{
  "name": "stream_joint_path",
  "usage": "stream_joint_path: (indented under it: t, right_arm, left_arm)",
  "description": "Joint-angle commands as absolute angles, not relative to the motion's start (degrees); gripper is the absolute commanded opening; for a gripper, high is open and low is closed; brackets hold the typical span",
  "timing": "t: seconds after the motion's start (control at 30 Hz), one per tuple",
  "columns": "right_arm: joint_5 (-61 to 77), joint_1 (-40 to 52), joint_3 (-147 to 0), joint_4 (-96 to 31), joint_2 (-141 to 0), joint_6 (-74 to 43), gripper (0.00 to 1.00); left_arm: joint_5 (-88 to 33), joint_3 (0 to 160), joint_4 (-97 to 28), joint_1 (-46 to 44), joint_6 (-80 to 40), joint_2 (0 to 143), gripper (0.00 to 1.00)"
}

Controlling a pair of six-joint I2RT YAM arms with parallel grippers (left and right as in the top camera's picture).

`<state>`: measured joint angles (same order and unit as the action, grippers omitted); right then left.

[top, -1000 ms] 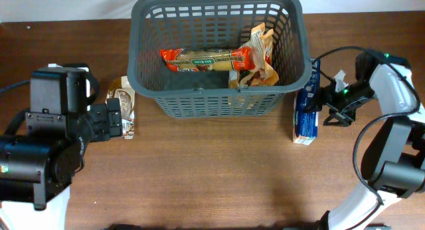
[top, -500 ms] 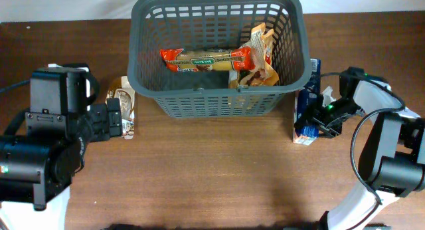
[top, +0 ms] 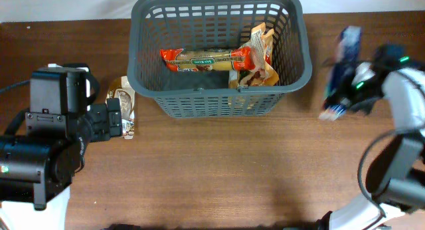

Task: Pack container
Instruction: 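Place the blue box into the basket and withdraw the right gripper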

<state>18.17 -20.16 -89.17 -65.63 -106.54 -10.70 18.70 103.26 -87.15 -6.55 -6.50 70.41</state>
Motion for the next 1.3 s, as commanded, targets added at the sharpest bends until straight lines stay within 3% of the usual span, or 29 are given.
stream_joint_path:
  t: [0.0,0.1,0.27,0.47,0.6,1.1,1.27]
  right_arm:
    - [16.67,-20.88,-105.21,-71.31,-99.0,-10.5,0.04]
    - [16.84,-18.72,-116.11,-77.47,-97.62,-6.02,0.04]
    - [17.74,-7.35,-131.81,-84.73,-95.29,14.7,0.04]
    - [17.47,11.11,-135.81,-82.83,-93.67,38.41,0.04]
    - [15.57,18.52,-135.76,-80.03,-96.05,50.15,0.04]
    - [8.93,20.23,-135.76,-64.9,-122.32,46.0,0.04]
    - [2.96,20.12,-135.76,-61.3,-128.18,42.72,0.09]
  left_arm:
    - [19.29,103.11,-87.07,-6.22,-6.42,70.43,0.99]
    - [19.29,103.11,-87.07,-6.22,-6.42,70.43,0.99]
    - [19.29,103.11,-87.07,-6.22,-6.42,70.43,0.99]
    - [19.29,103.11,-87.07,-6.22,-6.42,70.43,0.99]
    - [19.29,103.11,-87.07,-6.22,-6.42,70.43,0.99]
    - [19.29,103.11,-87.07,-6.22,-6.42,70.43,0.99]
    - [19.29,103.11,-87.07,-6.22,-6.44,70.43,0.99]
